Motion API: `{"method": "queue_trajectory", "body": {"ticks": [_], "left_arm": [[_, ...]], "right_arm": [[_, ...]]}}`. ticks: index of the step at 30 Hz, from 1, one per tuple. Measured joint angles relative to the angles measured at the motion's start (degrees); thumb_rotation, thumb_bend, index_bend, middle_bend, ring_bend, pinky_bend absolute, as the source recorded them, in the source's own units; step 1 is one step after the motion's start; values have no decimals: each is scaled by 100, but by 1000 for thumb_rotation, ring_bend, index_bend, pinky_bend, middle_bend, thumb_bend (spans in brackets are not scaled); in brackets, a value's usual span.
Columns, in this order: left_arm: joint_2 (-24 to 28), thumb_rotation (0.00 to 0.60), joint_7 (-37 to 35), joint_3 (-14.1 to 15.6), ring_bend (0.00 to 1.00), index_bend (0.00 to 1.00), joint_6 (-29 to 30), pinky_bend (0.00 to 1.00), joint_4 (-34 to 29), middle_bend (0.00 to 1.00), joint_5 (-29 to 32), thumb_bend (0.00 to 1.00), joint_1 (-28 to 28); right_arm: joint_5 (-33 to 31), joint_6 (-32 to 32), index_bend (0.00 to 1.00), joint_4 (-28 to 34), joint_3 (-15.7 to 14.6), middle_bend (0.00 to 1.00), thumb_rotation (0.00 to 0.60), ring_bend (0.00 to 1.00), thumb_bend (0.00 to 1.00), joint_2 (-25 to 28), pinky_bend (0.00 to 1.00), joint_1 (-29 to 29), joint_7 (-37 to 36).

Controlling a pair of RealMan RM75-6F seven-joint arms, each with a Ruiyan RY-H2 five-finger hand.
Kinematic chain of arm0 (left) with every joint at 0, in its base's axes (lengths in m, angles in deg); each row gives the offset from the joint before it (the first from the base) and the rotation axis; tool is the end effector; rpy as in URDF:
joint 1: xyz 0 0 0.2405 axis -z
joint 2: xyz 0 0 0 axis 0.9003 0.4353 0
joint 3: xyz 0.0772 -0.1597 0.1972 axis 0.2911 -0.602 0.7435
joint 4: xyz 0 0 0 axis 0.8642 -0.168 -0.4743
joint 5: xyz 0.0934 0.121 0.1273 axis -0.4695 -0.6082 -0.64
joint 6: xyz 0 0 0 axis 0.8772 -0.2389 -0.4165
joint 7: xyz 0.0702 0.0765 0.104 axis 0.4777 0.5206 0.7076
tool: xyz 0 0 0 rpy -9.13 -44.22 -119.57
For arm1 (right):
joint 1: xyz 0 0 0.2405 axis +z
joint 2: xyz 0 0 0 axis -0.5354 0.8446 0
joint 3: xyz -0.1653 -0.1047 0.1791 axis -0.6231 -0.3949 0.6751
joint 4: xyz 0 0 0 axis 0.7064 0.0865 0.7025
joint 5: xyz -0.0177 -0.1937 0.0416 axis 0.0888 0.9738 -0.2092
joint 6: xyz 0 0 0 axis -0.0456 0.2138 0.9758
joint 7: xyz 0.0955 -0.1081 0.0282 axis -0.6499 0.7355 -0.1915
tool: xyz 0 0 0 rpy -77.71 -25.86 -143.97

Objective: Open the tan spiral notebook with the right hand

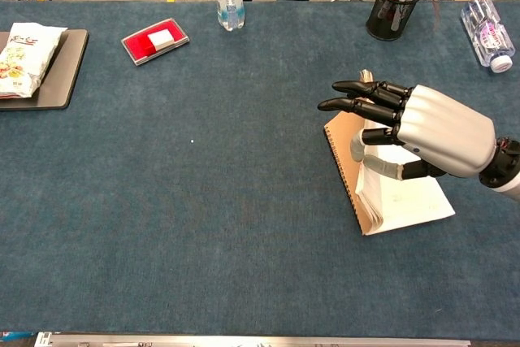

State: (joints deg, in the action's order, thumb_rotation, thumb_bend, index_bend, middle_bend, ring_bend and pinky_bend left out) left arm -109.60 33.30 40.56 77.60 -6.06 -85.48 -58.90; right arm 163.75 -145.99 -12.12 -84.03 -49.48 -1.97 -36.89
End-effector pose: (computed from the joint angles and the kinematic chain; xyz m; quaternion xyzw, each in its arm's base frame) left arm -0.3547 0.1939 0.1809 -0.5946 -0.3347 -0.3077 0.6631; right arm -0.2327 -0.2453 0.0130 0.8042 -0.1148 0.5403 0.2193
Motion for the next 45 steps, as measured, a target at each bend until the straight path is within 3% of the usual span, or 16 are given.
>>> {"method": "queue_trajectory", "body": {"ticks": [21,27,34,36,40,45], "left_arm": [[33,600,26,15,184,379,-23,370,-49,350,5,44,-5],[42,600,36,20,184,380,-26,370,-66,350,4,45,-5],[43,600,64,25,184,380,-41,370,-78,350,11,45,-3],[43,600,77,29,184,380,-46,371,-80,350,12,44,-3],[46,600,96,33,184,380,-54,371,-91,350,16,45,-2],[53,600,101,32,184,380,-61,371,-106,350,28,45,-3]], "right_arm": [[-218,79,650,-907,118,156,600,29,408,-1022,206,137,-716],[-257,1,497,-1022,106,156,600,29,386,-1136,206,139,-818],[-359,1,142,-1131,125,143,600,25,123,-1207,196,121,-837],[-395,8,84,-1155,137,136,600,20,68,-1228,190,115,-854],[-462,27,46,-1210,158,128,600,14,6,-1277,183,105,-913],[-518,43,45,-1272,166,124,600,10,0,-1323,176,97,-932]]}}
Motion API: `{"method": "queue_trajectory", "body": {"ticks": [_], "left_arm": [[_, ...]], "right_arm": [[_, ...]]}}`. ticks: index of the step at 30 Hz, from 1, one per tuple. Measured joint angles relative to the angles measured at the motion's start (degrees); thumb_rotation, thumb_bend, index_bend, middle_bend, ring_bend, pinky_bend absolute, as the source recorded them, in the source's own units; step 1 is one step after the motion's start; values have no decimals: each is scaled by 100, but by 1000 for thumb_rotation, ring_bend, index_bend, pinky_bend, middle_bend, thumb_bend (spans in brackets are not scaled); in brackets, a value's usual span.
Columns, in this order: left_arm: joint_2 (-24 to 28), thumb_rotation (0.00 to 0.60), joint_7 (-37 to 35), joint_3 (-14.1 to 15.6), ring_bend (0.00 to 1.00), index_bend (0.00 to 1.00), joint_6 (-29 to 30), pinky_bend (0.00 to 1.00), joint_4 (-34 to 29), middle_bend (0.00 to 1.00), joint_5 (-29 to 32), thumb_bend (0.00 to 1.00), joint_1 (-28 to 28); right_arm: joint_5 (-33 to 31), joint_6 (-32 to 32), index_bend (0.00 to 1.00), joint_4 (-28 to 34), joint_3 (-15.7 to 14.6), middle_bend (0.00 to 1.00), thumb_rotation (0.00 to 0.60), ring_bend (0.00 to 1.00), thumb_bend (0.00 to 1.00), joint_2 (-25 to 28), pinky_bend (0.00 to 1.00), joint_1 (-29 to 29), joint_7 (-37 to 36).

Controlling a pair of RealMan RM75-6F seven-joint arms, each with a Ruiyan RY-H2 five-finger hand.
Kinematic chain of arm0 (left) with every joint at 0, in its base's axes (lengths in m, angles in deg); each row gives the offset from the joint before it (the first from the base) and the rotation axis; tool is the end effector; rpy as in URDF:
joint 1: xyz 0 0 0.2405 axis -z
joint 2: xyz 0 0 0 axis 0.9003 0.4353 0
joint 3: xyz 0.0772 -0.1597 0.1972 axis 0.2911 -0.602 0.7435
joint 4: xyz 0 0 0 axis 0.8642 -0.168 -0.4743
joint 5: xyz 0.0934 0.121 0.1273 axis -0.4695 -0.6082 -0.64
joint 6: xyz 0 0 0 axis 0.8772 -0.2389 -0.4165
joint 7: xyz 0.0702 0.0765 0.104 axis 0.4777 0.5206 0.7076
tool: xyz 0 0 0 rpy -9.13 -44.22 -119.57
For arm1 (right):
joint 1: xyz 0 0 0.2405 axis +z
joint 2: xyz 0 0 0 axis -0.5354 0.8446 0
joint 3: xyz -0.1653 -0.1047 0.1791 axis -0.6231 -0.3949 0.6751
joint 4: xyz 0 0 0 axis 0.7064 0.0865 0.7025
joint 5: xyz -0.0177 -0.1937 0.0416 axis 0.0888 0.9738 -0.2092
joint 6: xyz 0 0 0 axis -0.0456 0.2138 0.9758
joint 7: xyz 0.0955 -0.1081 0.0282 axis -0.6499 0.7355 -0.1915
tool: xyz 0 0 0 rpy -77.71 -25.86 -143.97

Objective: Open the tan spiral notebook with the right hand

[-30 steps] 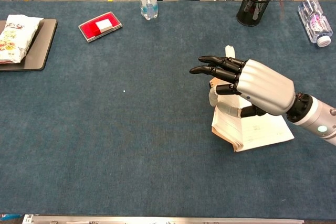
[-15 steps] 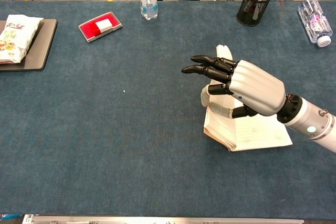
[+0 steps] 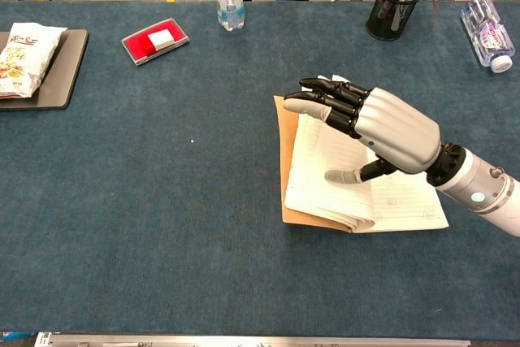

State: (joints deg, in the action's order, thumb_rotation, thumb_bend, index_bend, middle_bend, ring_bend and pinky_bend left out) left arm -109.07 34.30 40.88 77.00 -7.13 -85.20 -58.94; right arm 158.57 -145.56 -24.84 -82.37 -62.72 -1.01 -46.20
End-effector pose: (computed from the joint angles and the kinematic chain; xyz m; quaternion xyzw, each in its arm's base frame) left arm -0.3540 0.1924 0.1801 -0.5985 -0.3382 -0.2993 0.6617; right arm -0.2107 -0.2574 -0.0377 0.7698 -0.1698 0.5793 0.2075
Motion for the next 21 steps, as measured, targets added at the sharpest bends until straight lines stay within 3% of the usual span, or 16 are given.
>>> {"method": "queue_trajectory", "body": {"ticks": [21], "left_arm": [[29,600,12,6,185,383,-38,372,-37,351,30,45,1]], "right_arm": [[-287,283,45,-450,75,121,600,6,0,-404,173,4,-391]]}}
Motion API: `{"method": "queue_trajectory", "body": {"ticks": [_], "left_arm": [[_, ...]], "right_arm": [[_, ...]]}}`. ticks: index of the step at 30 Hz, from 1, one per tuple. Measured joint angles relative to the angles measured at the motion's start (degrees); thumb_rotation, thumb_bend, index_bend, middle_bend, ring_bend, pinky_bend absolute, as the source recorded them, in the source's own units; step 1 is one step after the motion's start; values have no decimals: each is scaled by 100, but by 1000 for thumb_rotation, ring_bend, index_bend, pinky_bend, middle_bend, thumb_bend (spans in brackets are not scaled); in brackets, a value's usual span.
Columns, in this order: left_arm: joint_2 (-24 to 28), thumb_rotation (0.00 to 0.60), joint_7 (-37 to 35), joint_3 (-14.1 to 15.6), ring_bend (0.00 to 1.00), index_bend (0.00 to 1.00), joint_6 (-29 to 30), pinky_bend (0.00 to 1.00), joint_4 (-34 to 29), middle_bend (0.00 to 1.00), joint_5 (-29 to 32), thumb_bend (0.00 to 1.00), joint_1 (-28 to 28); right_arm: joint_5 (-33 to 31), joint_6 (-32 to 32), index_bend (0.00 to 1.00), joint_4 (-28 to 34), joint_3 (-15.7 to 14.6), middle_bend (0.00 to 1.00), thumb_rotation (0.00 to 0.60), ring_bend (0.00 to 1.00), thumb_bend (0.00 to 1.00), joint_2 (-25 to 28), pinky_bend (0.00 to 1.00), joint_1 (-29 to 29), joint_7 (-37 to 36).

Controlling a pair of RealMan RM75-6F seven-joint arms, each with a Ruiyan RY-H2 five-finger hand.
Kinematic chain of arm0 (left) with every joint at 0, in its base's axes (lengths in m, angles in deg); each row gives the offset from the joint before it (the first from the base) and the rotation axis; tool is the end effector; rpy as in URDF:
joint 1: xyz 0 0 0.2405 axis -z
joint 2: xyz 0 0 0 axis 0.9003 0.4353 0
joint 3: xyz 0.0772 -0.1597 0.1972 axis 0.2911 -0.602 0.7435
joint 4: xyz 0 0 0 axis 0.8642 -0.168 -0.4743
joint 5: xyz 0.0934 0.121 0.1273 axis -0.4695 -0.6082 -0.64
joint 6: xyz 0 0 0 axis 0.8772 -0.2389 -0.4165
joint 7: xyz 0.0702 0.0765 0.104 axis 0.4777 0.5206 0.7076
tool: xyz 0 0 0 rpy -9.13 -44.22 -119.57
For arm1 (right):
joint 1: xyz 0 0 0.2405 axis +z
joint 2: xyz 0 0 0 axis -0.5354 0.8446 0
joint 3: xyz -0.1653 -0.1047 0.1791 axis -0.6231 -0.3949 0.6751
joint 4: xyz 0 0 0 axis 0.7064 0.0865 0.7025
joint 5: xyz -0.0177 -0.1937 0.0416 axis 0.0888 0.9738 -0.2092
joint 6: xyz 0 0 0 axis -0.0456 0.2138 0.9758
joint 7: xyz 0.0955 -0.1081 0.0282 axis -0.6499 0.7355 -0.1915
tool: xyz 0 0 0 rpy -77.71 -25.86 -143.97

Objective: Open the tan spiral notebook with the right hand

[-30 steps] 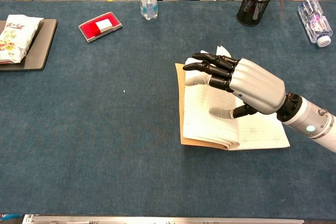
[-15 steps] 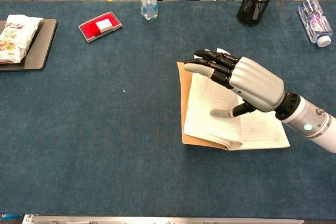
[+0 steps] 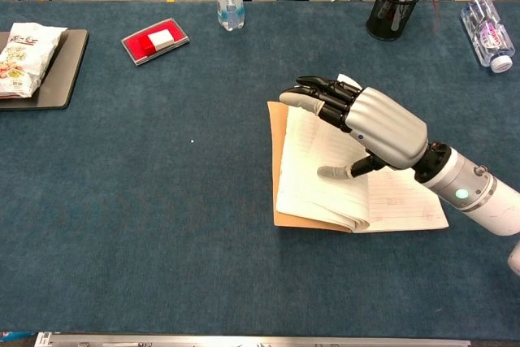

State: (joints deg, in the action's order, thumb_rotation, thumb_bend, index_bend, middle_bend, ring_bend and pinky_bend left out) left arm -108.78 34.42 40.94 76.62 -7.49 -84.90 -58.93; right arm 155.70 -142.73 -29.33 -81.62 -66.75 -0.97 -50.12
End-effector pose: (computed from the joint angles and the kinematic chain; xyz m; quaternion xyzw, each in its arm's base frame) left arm -0.3544 0.1921 0.1805 -0.5987 -0.3413 -0.2961 0.6614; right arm -0.2090 -0.2654 -0.0543 0.7607 -0.2066 0.5754 0.2180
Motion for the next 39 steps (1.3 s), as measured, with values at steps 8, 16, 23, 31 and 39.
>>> {"method": "queue_trajectory", "body": {"ticks": [8,16,23,31,39], "left_arm": [[5,600,5,1,186,384,-3,372,-9,351,8,45,-2],[6,600,21,8,186,384,-5,372,-16,351,3,46,-2],[2,600,33,9,186,384,-13,372,-13,351,8,45,1],[17,600,11,13,186,384,1,372,-23,351,-5,45,-5],[17,600,16,14,186,384,0,372,-28,351,-6,45,-5]], "right_arm": [[-102,137,45,-137,62,121,600,6,0,-274,173,94,-159],[-120,36,45,-135,98,121,600,6,0,-422,173,215,-173],[-120,156,45,-97,73,121,600,6,0,-529,173,288,-154],[-112,357,45,-32,52,121,600,6,0,-705,173,438,-88],[-106,454,44,51,29,121,600,6,0,-737,173,499,5]]}}
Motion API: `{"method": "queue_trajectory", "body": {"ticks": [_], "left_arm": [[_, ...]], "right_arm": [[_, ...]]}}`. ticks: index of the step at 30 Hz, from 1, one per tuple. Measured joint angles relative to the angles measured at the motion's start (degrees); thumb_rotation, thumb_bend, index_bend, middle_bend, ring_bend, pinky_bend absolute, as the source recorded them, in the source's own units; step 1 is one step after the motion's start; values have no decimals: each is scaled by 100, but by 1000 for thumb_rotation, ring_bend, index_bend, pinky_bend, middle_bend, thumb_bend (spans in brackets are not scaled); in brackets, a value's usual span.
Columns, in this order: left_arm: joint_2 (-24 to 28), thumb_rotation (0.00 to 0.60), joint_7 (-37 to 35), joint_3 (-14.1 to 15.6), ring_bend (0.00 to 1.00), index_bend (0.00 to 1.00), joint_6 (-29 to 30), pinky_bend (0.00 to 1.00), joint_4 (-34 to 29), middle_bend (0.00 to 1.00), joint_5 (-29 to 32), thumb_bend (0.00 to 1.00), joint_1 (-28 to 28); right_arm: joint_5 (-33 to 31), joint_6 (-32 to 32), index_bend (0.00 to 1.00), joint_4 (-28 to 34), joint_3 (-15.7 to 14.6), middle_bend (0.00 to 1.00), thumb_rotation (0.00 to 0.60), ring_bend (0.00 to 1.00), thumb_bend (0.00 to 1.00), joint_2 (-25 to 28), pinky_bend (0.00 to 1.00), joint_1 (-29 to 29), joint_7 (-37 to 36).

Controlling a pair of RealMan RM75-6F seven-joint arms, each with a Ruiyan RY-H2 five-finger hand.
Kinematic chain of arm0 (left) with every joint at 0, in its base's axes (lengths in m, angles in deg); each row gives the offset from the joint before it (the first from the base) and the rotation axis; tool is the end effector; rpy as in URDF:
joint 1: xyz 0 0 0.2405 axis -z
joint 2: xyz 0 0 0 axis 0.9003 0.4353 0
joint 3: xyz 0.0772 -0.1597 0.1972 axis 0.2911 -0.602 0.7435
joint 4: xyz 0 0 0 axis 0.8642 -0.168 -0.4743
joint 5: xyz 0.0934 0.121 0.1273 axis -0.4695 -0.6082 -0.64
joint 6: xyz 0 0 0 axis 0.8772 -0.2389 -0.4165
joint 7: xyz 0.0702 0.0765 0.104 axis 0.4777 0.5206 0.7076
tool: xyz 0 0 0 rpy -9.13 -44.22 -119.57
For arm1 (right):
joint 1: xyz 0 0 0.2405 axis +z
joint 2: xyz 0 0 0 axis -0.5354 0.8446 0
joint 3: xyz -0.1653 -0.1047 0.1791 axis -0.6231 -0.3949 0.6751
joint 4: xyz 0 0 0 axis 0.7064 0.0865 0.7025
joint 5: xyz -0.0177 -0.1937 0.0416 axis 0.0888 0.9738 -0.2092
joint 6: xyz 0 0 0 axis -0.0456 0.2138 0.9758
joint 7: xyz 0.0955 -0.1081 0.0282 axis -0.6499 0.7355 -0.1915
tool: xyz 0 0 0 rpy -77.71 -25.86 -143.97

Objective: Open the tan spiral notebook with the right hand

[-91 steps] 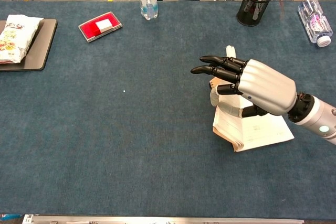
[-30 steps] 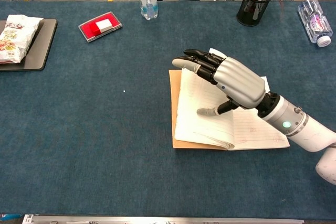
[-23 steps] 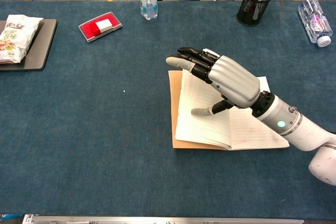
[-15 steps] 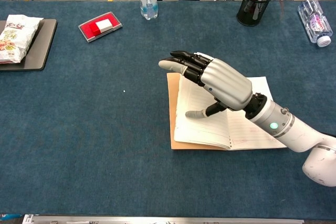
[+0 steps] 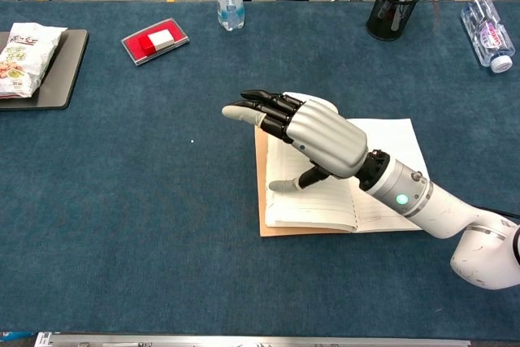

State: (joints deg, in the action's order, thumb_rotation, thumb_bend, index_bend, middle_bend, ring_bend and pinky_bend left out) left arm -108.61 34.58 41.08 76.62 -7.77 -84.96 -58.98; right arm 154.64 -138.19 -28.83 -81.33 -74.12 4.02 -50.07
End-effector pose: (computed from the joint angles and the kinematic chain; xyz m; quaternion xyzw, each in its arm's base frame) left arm -0.3539 0.1913 0.1805 -0.5999 -0.3416 -0.2949 0.6607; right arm -0.1571 -0.2641 -0.1013 0.7553 -0.2287 0.5906 0.1685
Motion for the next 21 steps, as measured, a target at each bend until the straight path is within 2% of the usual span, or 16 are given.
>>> {"method": "queue_trajectory", "body": {"ticks": [21], "left_arm": [[70,600,-59,-24,187,384,96,373,-72,351,8,45,-52]], "right_arm": [[92,395,44,-329,-248,121,600,6,0,-295,173,62,-154]]}}
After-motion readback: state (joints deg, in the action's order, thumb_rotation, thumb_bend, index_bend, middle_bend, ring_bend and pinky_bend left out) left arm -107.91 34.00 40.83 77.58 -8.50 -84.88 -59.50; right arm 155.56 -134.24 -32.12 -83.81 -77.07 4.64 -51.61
